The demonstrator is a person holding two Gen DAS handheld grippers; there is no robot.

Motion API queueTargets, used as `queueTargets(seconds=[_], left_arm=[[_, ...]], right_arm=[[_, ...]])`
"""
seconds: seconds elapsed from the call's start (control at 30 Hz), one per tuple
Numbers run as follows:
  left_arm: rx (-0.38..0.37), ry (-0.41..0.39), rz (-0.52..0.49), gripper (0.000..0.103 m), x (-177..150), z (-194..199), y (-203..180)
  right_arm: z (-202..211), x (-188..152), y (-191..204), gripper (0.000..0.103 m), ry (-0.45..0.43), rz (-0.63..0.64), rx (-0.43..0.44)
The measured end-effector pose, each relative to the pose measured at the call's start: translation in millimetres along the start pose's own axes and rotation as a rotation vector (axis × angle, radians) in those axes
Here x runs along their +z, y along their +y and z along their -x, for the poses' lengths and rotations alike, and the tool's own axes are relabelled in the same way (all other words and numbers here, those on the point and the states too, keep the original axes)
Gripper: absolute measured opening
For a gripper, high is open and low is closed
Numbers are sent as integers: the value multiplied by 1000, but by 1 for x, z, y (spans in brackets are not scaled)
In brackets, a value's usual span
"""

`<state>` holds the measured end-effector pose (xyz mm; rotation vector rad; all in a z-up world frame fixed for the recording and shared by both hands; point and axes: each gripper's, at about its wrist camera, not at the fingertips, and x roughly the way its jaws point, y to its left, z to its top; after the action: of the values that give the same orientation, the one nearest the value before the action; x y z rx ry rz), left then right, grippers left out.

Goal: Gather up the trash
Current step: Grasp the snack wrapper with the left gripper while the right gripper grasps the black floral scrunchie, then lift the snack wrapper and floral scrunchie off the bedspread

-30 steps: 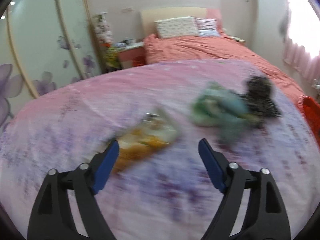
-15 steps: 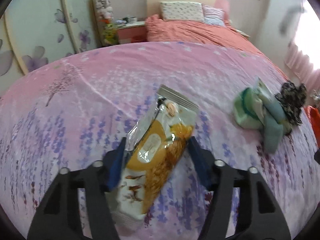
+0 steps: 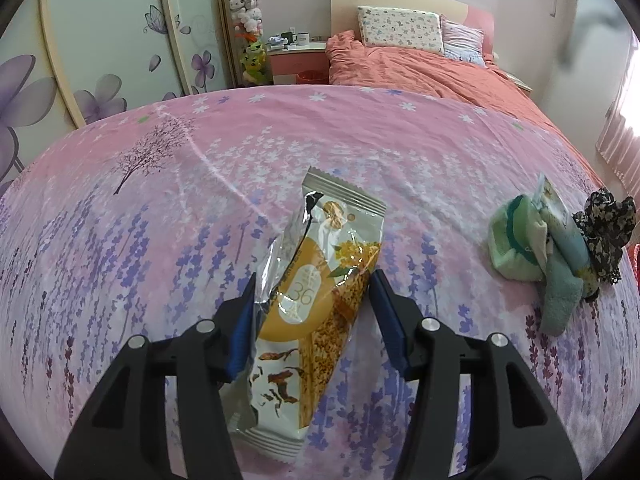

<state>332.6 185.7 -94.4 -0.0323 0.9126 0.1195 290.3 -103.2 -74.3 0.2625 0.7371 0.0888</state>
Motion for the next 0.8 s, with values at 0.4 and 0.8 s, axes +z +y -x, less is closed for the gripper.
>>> queueTargets(seconds=[0.4,0.8], left_arm=[[-1,0,1,55,0,-1,0],[-77,-10,-35,50,-27,20,-12]], right_arm=[[-8,-5,-6,12,17,52,-49],[15,-56,-22,12,90,113,-74]])
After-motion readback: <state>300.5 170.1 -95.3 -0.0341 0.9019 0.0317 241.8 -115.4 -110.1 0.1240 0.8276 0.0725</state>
